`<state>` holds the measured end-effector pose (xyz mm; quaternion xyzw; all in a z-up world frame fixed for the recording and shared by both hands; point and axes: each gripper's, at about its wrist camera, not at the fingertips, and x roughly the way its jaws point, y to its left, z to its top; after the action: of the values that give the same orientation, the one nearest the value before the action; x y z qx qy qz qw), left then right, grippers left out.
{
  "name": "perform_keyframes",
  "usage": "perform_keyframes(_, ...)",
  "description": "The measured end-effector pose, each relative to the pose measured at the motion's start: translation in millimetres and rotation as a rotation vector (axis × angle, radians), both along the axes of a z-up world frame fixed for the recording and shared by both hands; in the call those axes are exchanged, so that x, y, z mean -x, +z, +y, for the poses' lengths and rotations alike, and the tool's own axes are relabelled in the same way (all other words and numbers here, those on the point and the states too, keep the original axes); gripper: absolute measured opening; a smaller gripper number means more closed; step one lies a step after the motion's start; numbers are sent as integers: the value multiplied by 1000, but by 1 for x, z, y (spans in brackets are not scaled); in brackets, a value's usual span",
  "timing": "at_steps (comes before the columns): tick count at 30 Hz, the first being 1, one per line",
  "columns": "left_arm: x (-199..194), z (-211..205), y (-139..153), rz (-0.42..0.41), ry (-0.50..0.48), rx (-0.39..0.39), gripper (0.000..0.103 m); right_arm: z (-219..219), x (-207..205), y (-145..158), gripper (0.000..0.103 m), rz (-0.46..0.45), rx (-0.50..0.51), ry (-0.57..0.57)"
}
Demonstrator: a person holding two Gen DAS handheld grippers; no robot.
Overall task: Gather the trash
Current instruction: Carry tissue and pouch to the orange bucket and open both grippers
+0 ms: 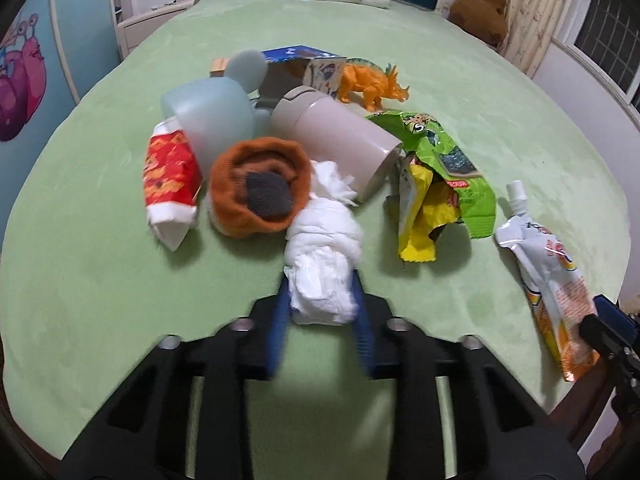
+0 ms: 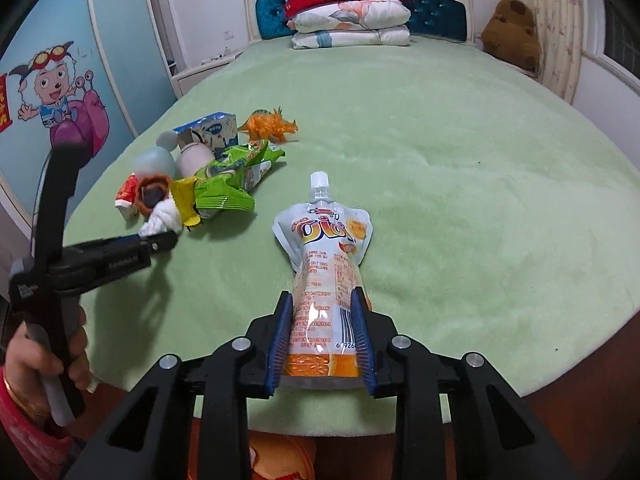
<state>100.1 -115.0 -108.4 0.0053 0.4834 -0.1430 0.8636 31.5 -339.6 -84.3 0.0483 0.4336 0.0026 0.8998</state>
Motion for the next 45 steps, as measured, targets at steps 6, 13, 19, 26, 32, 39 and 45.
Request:
perform_keyframes(6,3,7,3,-9,-12,8,21,-3,-14,-8,42,48,-12,-5)
perform_keyframes(13,21,16,13,-42,-30,28,21,1,-38,-24,52,129,25,-9)
perform_keyframes(19,48,36,28,-67,-39,66,21,0,-39,-32,43,140,2,-19)
perform_keyframes(26,100,53,47,-118,-115,83,21,14,7,-9,41,52,30,18)
perform_keyframes(32,158,64,35,-84,-212,90,21,38,73,7,41,12,-5,108)
perform_keyframes(39,209,71,-24,89,-266,56,21,81,151,-32,41,107,-21,215)
perform_keyframes(45,218,66,-102,273,-227,3,21,98,171,-105,41,283,-37,209)
